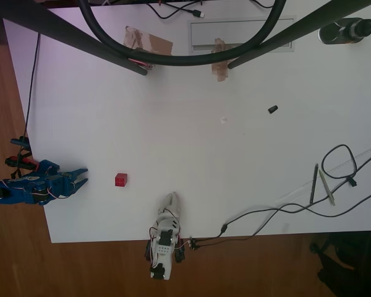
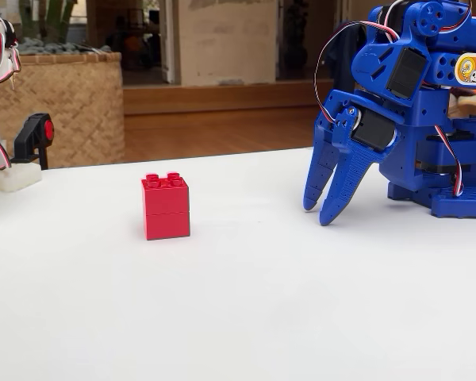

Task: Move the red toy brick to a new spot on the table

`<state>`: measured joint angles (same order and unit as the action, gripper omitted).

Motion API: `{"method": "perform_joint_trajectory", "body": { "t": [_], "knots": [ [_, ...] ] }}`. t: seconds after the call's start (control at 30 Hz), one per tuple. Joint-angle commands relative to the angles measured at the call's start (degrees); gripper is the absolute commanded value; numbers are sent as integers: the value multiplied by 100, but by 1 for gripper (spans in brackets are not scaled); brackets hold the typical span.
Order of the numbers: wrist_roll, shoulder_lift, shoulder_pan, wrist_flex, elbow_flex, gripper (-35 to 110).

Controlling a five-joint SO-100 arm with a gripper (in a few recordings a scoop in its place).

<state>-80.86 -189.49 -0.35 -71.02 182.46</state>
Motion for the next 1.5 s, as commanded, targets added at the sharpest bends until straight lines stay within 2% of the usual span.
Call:
{"method": "perform_joint_trajectory", "body": {
  "t": [0.0, 1.47],
  "knots": [
    [747, -185, 44, 149, 211, 0],
    [844, -185, 44, 158, 211, 0]
  ]
}}
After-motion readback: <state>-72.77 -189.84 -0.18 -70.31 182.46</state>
